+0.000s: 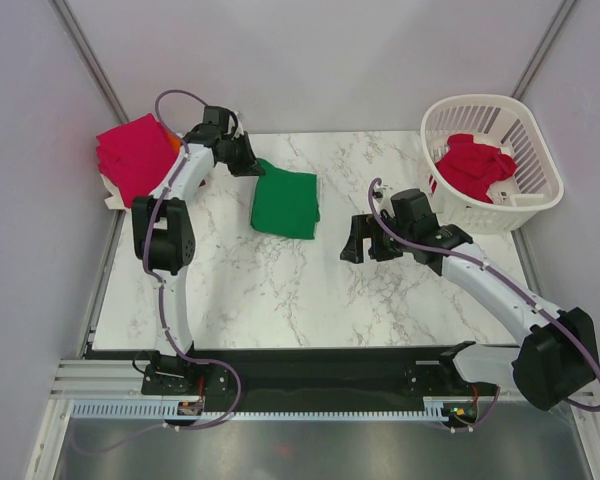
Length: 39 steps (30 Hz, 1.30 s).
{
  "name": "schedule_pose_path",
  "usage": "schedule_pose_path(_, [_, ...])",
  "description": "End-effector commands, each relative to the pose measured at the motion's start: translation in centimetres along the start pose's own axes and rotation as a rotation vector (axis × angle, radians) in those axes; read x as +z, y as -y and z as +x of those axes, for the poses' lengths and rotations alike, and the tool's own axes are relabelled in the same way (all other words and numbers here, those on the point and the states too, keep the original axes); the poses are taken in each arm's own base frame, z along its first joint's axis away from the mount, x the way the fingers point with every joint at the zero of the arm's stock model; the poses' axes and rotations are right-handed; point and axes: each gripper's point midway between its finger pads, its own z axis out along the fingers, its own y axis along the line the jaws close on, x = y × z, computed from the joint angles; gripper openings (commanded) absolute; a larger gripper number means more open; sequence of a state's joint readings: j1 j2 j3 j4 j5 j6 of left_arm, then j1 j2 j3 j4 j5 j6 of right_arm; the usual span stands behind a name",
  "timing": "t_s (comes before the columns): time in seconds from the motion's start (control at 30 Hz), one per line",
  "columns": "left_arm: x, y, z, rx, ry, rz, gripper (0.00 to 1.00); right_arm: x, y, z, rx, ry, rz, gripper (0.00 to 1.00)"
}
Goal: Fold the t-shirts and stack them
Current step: Neatly place the folded tshirt to the corner
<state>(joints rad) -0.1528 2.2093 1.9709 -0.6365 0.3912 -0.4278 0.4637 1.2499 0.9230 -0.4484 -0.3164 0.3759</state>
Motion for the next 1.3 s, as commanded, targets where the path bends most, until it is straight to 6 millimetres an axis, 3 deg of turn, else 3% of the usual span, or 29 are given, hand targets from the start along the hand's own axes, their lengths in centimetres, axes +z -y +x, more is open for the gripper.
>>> schedule_pose_path(0.0, [-3.3,1.5,-2.5,0.066,0.061,0.0,0.02,-0.7,-0.7,-0.8,-0.043,0.047,-0.02,0.95])
schedule_pose_path(0.13, [-4.7,1.3,-3.7,0.068,0.086,-0.024,0.02,-1.0,-1.1,-0.9,-0.055,0.06,-0.025,0.95])
schedule_pose_path(0.37, [-5.0,1.3,-3.4,0.061,0.074,-0.024,0.02,-1.0,-1.2,-0.8,-0.068,0.063,-0.019,0.95])
schedule_pose_path(0.5, [-6.4,1.8,-4.5,0.083,0.1,-0.032,0.02,-0.9,-1.2,-0.6,-0.073,0.06,-0.013,0.95])
schedule_pose_path(0.53, [-7.5,2.2,-5.8,0.084,0.133,-0.027,0.02,-0.9,-1.2,-0.6,-0.072,0.06,-0.012,0.95])
schedule_pose_path(0.6, [-8.6,2.3,-6.1,0.065,0.128,-0.031,0.02,-0.9,-1.1,-0.7,-0.076,0.064,-0.009,0.95])
schedule_pose_path(0.8, [-14.4,2.8,-9.8,0.048,0.248,0.002,0.02,-0.8,-1.0,-0.5,-0.082,0.06,-0.001,0.96])
schedule_pose_path(0.93, [-19.7,1.3,-13.1,0.02,0.352,0.053,0.02,-0.7,-1.0,-0.3,-0.087,0.057,0.006,0.96])
schedule_pose_path(1.0, [-21.3,0.9,-14.0,-0.021,0.371,0.108,0.02,-0.6,-1.0,-0.3,-0.087,0.055,0.005,0.96])
schedule_pose_path(1.03, [-23.4,-0.3,-15.2,-0.047,0.415,0.12,0.02,-0.5,-1.0,-0.2,-0.089,0.053,0.005,0.96])
schedule_pose_path(1.2, [-28.2,-3.2,-16.7,-0.124,0.496,0.146,0.02,-0.2,-0.9,-0.1,-0.088,0.045,0.011,0.96])
schedule_pose_path(1.23, [-29.8,-5.0,-16.9,-0.156,0.521,0.135,0.02,0.1,-0.7,0.1,-0.084,0.034,0.01,0.96])
schedule_pose_path(1.27, [-29.8,-5.0,-16.9,-0.156,0.522,0.135,0.02,0.1,-0.7,0.1,-0.084,0.034,0.01,0.96])
